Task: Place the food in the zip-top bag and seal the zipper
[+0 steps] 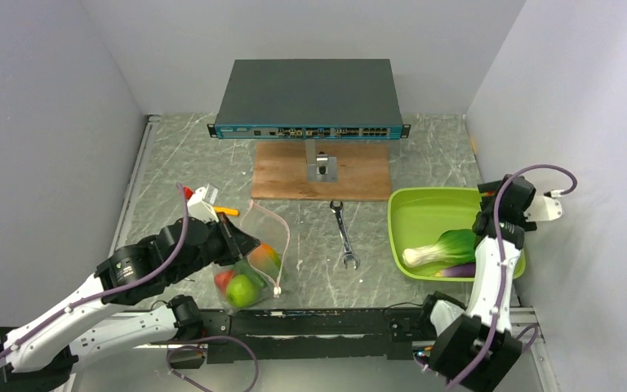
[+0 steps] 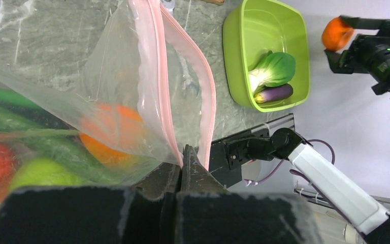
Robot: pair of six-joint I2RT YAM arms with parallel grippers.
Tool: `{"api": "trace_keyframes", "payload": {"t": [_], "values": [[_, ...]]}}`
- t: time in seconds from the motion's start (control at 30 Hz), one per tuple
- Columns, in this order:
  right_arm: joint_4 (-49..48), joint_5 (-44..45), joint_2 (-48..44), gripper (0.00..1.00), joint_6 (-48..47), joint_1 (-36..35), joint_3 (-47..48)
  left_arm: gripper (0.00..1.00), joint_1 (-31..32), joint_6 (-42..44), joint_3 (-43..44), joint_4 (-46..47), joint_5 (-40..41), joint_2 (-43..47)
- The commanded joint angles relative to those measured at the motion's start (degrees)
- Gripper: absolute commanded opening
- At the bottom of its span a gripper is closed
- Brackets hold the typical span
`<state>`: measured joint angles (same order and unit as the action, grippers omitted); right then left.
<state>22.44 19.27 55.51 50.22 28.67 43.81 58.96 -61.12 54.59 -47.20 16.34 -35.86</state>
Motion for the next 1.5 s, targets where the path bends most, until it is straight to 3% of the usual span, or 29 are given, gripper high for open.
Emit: {"api": "trace_keyframes", "payload": {"t": [0.0, 0.1, 0.23, 0.37, 0.5, 0.67, 0.87, 1.03, 1.17, 1.47], "values": [[-4.1, -10.9, -4.8, 0.16, -3.1, -5.8, 3.7, 0.00, 0.2, 0.8, 1.6, 3.5, 0.1, -0.9], [-0.3, -13.7, -3.7, 0.16, -5.5, -11.6, 12.1, 0.00, 0.2, 0.8, 1.6, 3.9, -0.2, -1.1], [-3.8, -22.5, -5.1, 0.17, -8.9, -19.7, 19.9, 0.00, 0.2, 0.9, 1.7, 3.9, -0.2, -1.3], [-16.6, -36.5, -9.5, 0.15, -9.3, -26.7, 20.3, 0.00, 0.2, 0.5, 0.9, 4.3, -0.1, -0.5], [-25.0, -57.3, -6.5, 0.16, -7.5, -34.3, 24.7, 0.00, 0.2, 0.3, 0.7, 4.3, -0.1, -0.1], [-20.3, -70.2, -1.0, 0.21, -12.7, -48.7, 28.9, 0.00, 0.2, 0.3, 1.0, 4.3, -0.1, -0.1], [-1.8, -59.7, 3.4, 0.24, -29.4, -70.3, 34.4, 0.00, 0.2, 0.1, 1.1, 4.4, 0.2, 0.2], [15.4, -34.3, 14.9, 0.23, -40.6, -87.6, 42.0, 0.00, 0.2, 0.2, 2.1, 3.5, 0.5, -0.6], [24.6, -20.3, 26.5, 0.24, -43.1, -91.3, 47.4, 0.00, 0.1, 0.2, 2.2, 3.3, 0.6, -0.6], [25.7, -10.2, 36.1, 0.28, -44.0, -94.4, 50.2, 0.00, 0.2, 0.0, 2.1, 2.2, 1.2, 0.4]]}}
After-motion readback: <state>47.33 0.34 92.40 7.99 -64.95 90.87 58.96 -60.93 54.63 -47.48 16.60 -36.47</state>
